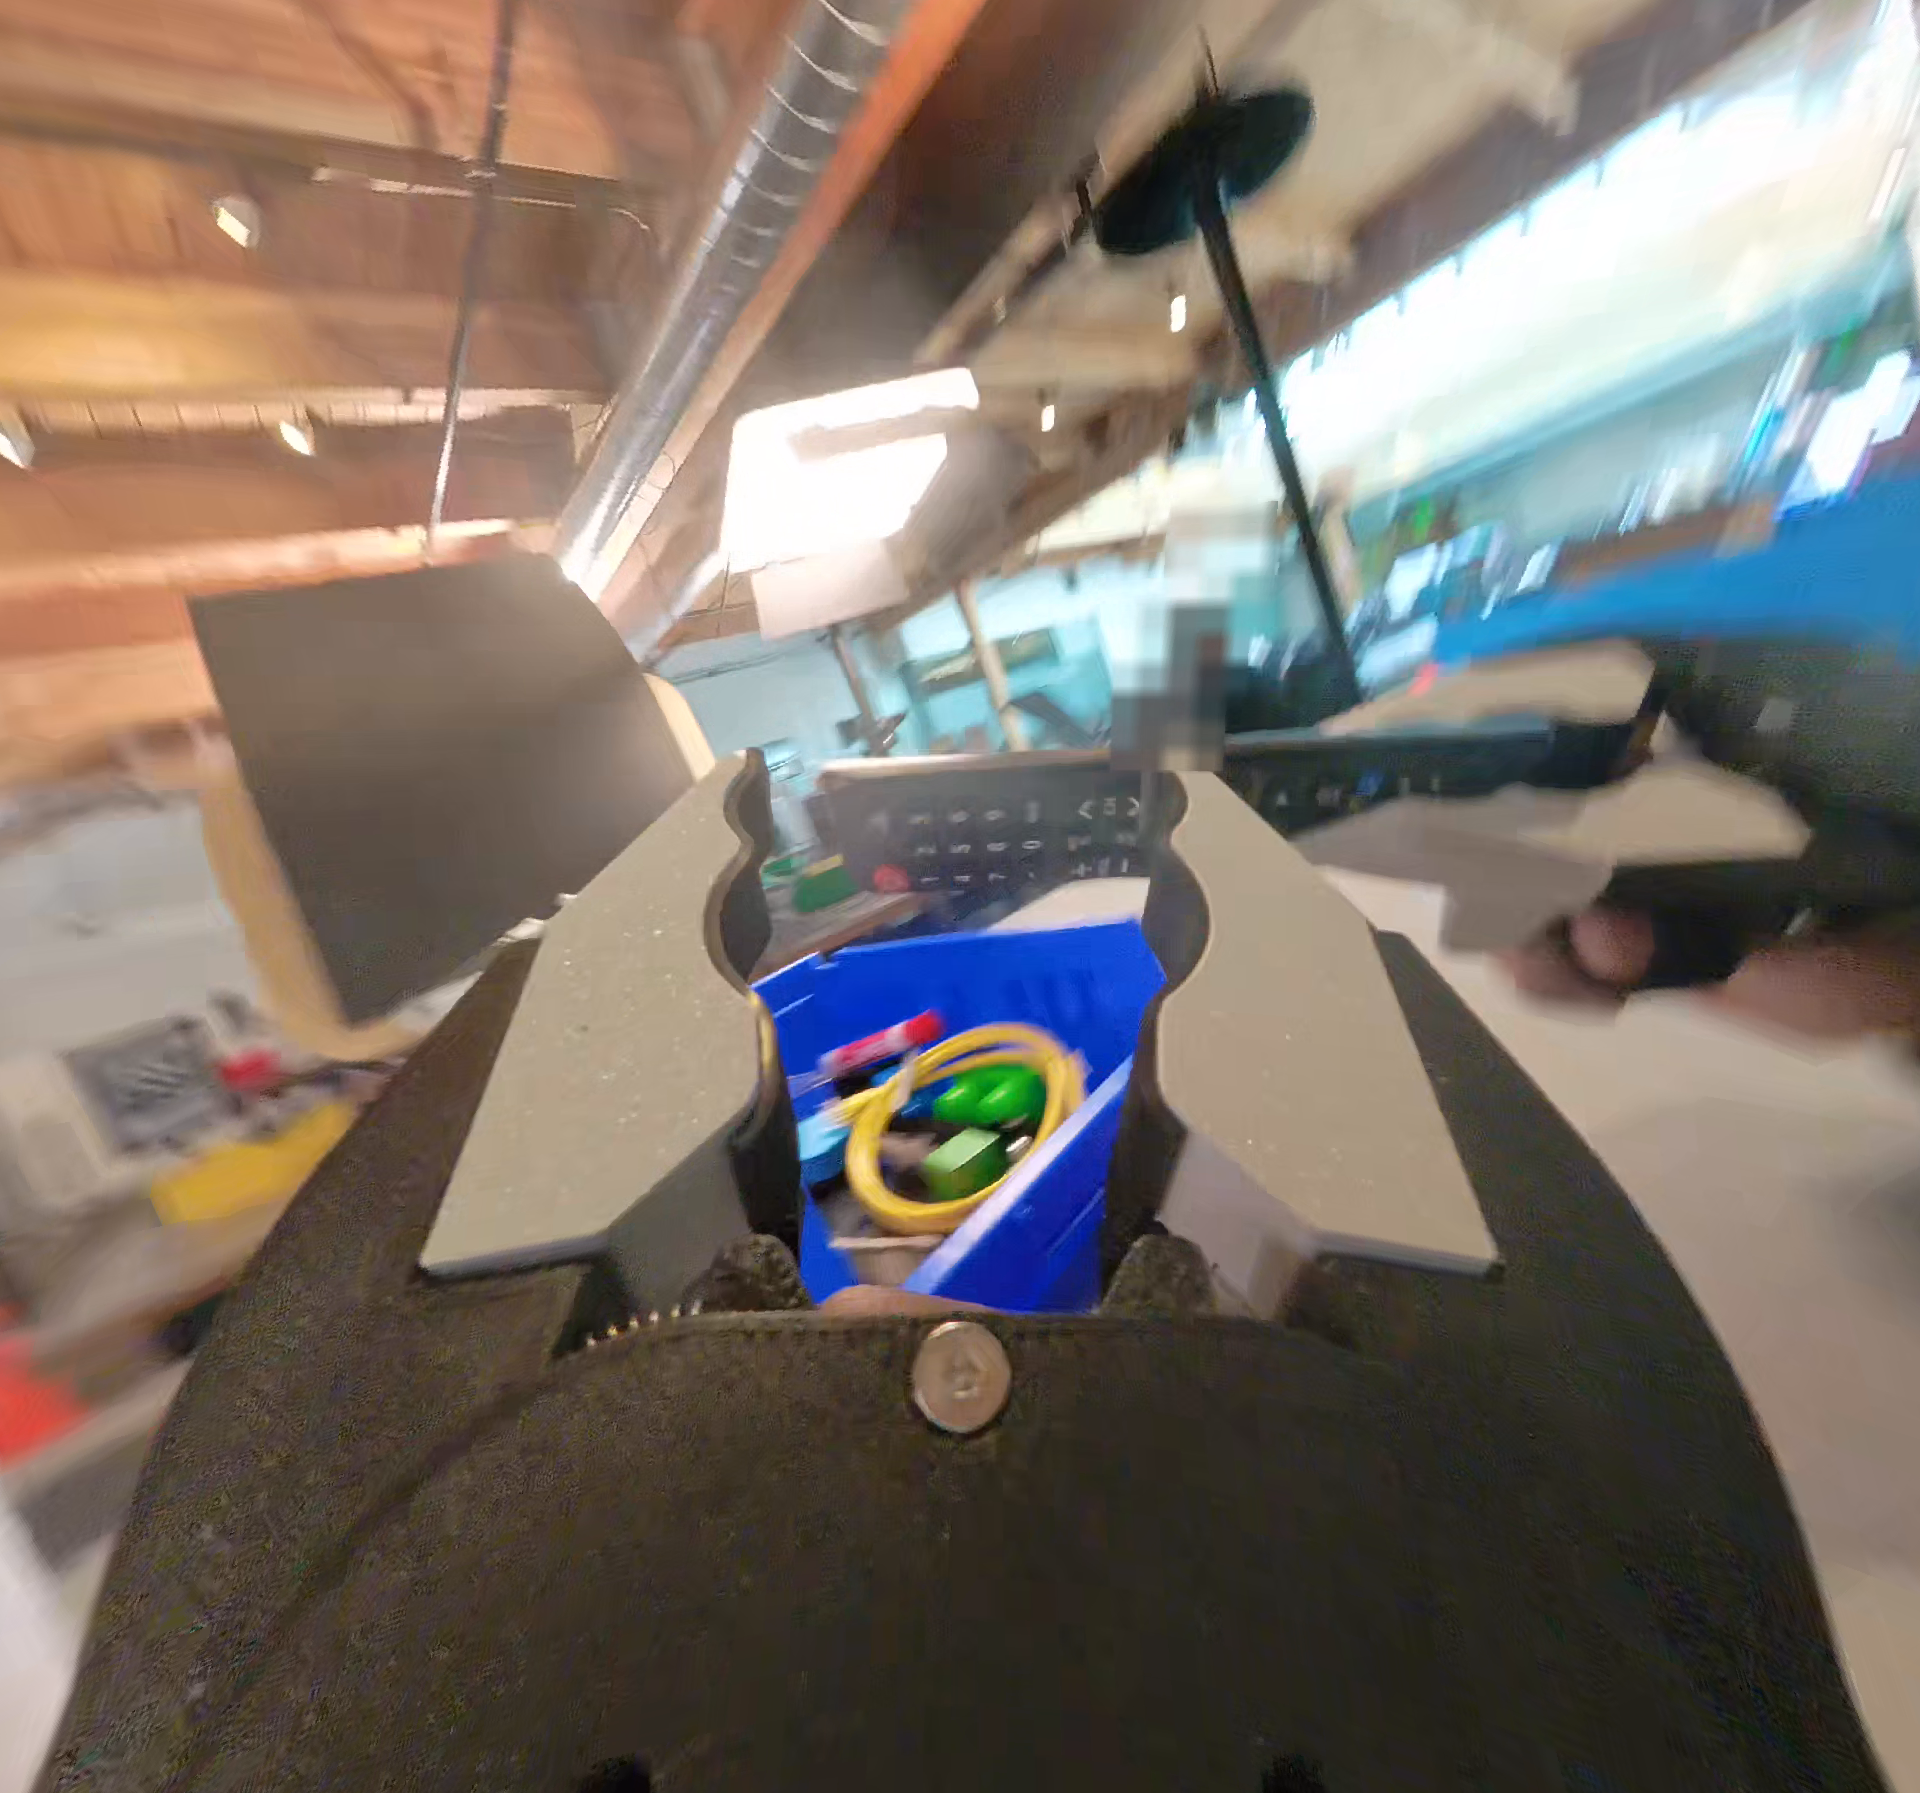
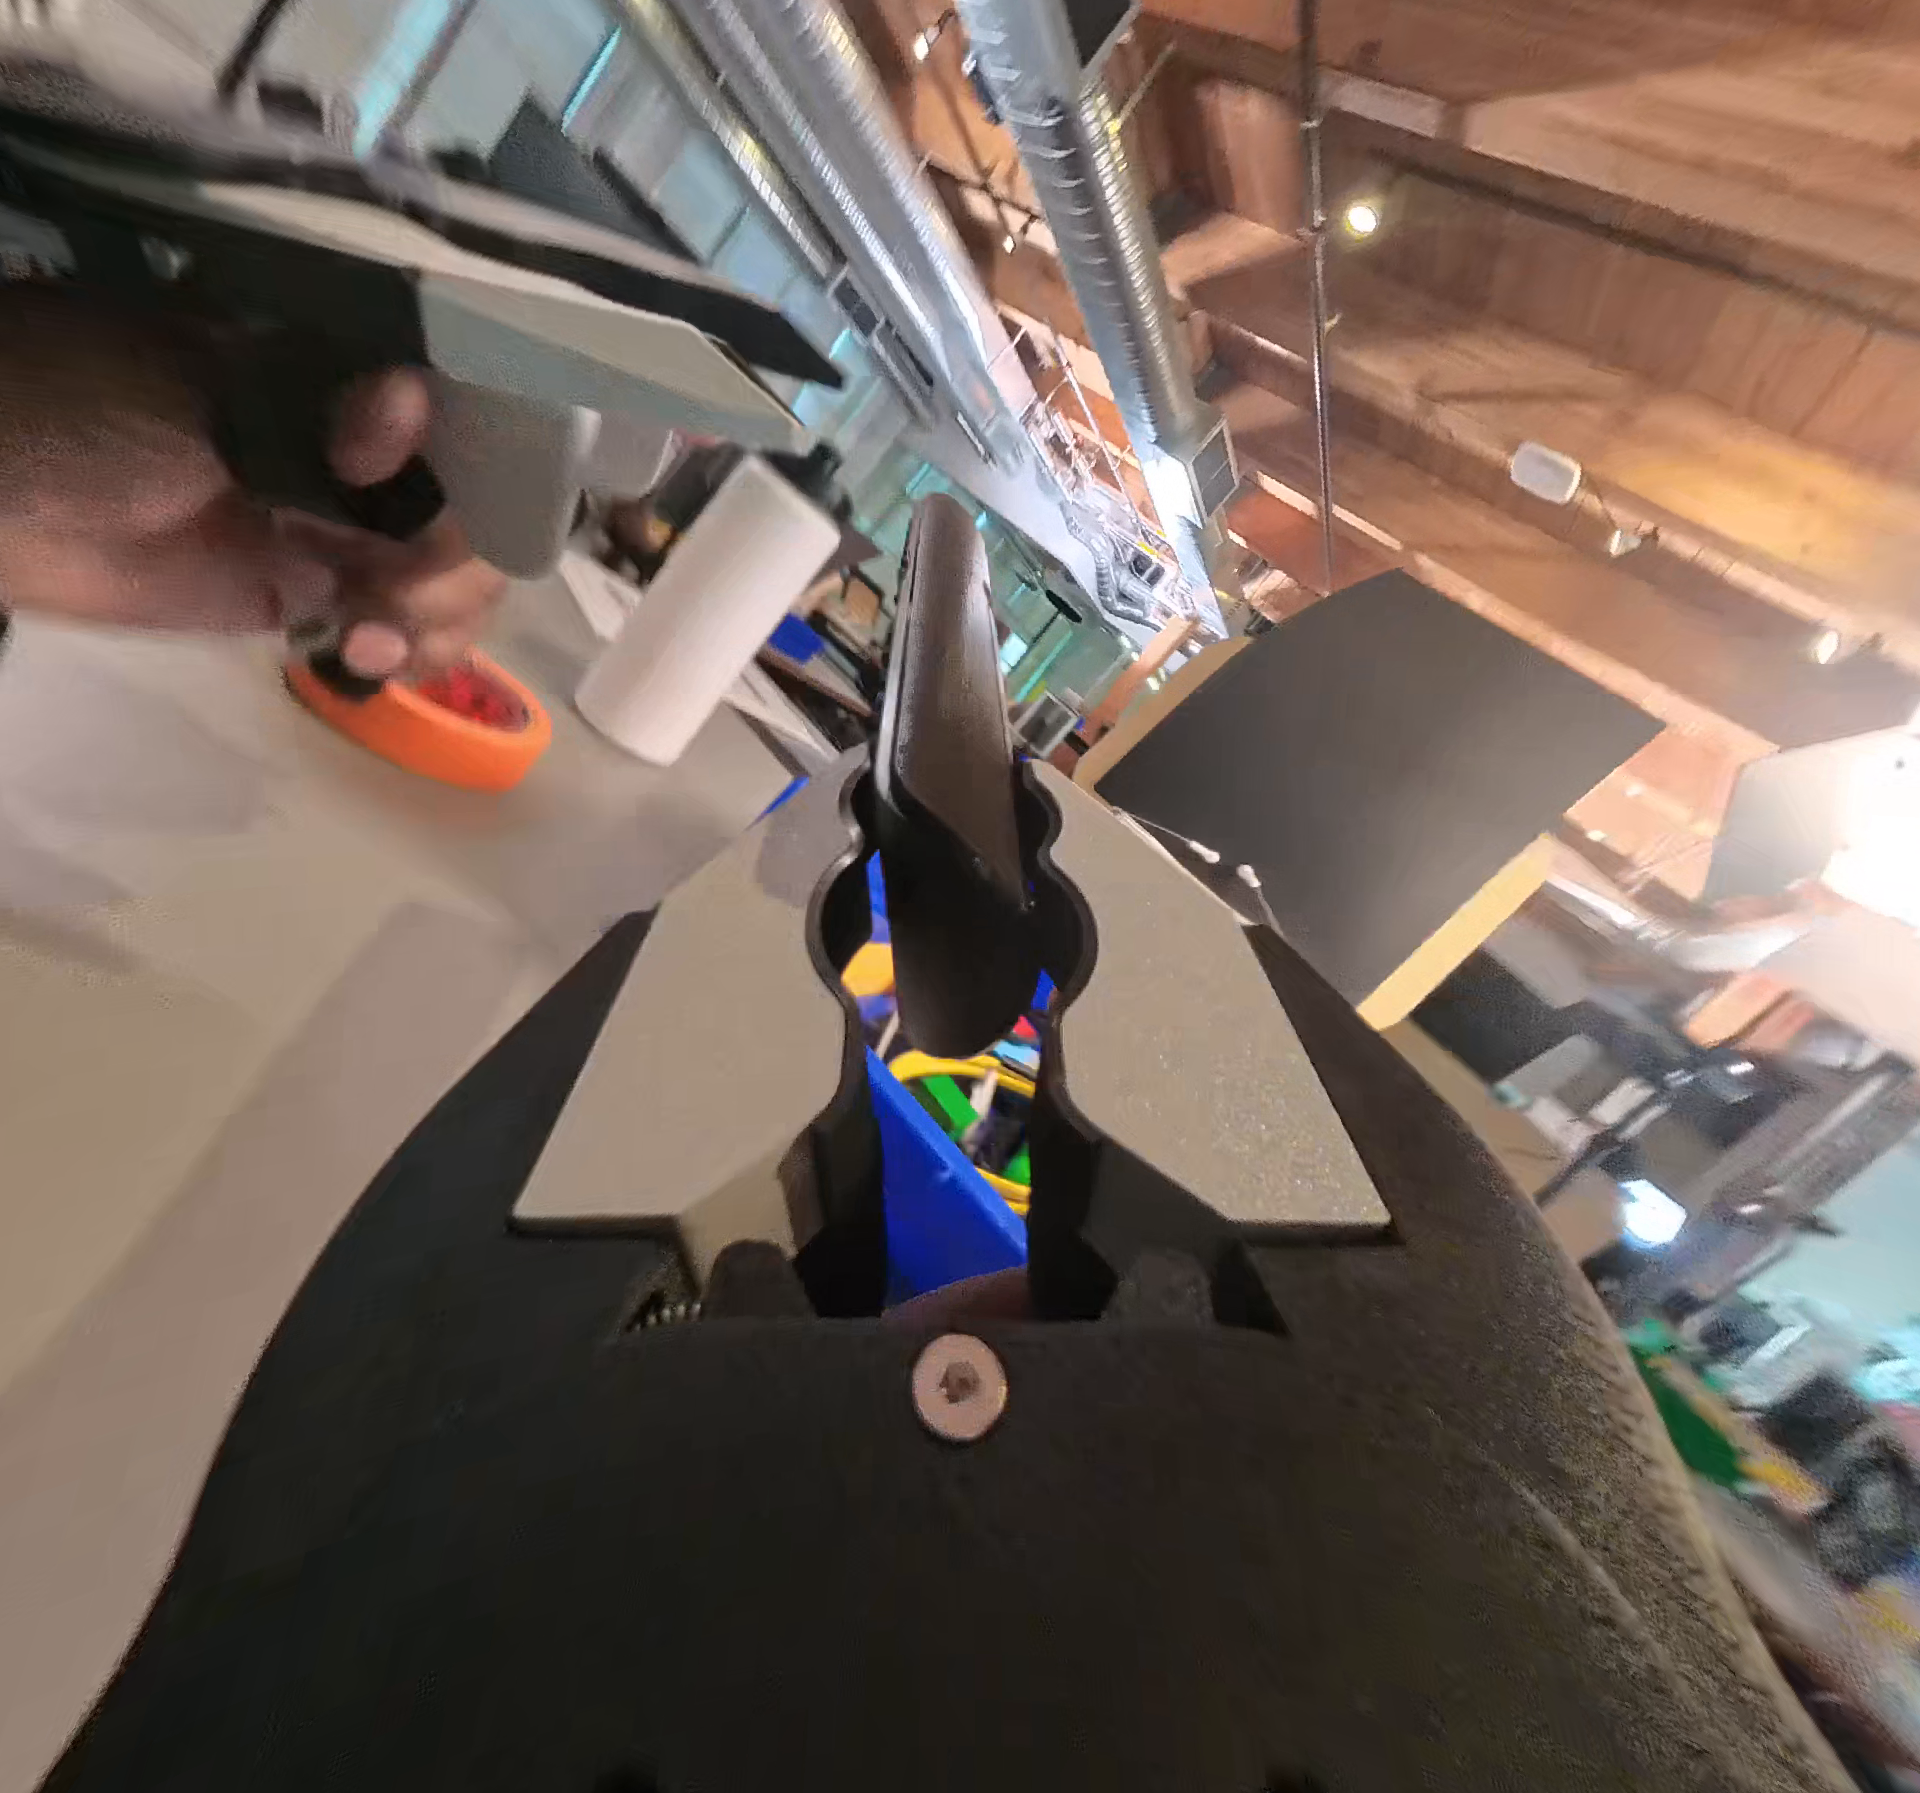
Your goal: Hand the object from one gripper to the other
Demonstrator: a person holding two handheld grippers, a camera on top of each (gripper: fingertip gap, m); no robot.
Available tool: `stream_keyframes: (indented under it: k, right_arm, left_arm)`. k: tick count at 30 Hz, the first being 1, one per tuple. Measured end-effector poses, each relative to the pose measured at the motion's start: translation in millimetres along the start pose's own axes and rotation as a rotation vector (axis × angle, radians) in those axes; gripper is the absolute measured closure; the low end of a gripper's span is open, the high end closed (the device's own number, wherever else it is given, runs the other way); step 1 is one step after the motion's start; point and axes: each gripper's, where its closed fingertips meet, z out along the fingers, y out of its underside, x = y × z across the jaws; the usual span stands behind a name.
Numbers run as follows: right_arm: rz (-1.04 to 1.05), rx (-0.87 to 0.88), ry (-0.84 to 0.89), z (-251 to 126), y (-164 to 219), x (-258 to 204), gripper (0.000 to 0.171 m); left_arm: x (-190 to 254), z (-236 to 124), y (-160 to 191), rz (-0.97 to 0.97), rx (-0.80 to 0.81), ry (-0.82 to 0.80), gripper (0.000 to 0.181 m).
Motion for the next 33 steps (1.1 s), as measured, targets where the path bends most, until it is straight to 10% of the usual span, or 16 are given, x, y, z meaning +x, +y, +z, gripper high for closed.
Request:
stream_keyframes:
  k: [7, 28, 33]
  right_arm:
    - [0.526, 0.178, -0.305, -14, -32, -11, 0.146]
    - [0.838, 0.341, -0.411, -30, -52, 7, 0.147]
    - [0.853, 0.347, -0.421, -29, -54, 4, 0.147]
  left_arm:
    - [2, 3, 7, -0.575, 0.008, 0.193, 0.097]
    - [108, -5, 64, -0.554, -0.404, 0.609, 0.102]
    - [124, -6, 62, -0.527, -0.398, 0.659, 0.126]
